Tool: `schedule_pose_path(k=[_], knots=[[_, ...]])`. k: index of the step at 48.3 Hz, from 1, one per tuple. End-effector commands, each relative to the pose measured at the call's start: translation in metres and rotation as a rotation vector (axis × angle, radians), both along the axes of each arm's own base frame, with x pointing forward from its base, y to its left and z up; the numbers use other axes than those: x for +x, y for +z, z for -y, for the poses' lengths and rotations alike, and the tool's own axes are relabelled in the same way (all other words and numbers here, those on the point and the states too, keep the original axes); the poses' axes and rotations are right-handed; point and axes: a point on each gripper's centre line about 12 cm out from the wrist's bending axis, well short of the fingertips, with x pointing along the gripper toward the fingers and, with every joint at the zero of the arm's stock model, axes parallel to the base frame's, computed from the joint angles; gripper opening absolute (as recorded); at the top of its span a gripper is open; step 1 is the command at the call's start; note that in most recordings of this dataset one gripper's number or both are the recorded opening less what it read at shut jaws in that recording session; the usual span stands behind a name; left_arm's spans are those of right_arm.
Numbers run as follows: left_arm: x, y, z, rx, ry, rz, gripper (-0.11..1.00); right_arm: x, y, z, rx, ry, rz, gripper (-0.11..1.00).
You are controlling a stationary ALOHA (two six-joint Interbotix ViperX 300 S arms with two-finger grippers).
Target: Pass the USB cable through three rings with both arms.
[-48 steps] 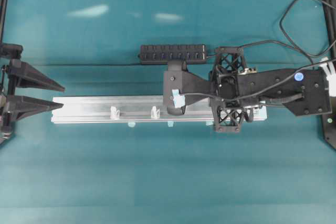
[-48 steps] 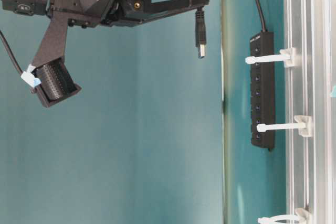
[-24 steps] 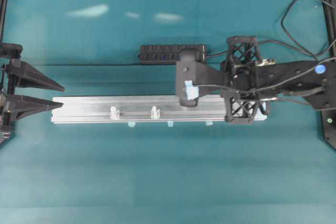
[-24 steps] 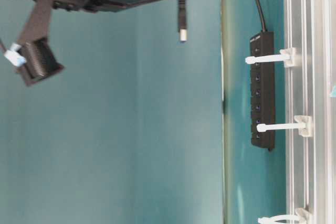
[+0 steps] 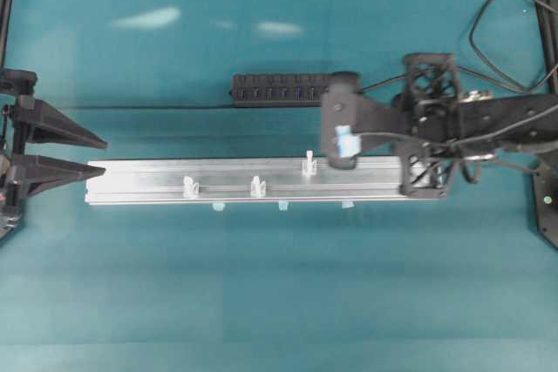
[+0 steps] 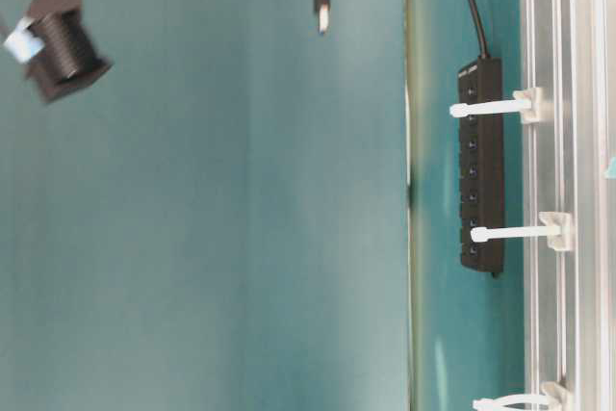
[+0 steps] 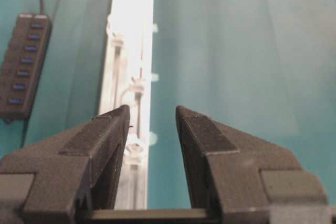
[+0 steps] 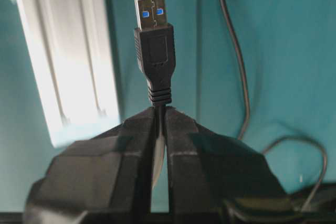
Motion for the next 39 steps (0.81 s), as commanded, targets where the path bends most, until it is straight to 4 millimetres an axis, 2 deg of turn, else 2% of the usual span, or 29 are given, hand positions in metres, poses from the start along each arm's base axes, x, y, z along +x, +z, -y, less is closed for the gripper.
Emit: schedule_pose_path(k=[1, 8, 16, 28, 39], knots=[[0.002, 0.011, 0.0, 0.002, 0.001, 0.029, 0.43, -0.012, 0.007, 0.002, -0.006, 0.002, 0.027, -0.09], [0.002, 0.012, 0.0, 0.002, 0.001, 0.031, 0.43, -0.032, 0.003, 0.002, 0.002, -0.004, 0.018, -0.09], [0.003, 0.012, -0.001, 0.002, 0.003, 0.029, 0.43, -0.042, -0.006, -0.002, 0.029, -0.001, 0.014, -0.09], [0.003, 0.012, -0.001, 0.002, 0.006, 0.029, 0.43, -0.034, -0.043, -0.009, 0.087, 0.04, 0.049, -0.09], [0.004, 0.013, -0.002, 0.002, 0.011, 0.032, 0.43, -0.02, -0.06, -0.012, 0.106, 0.06, 0.068, -0.09]])
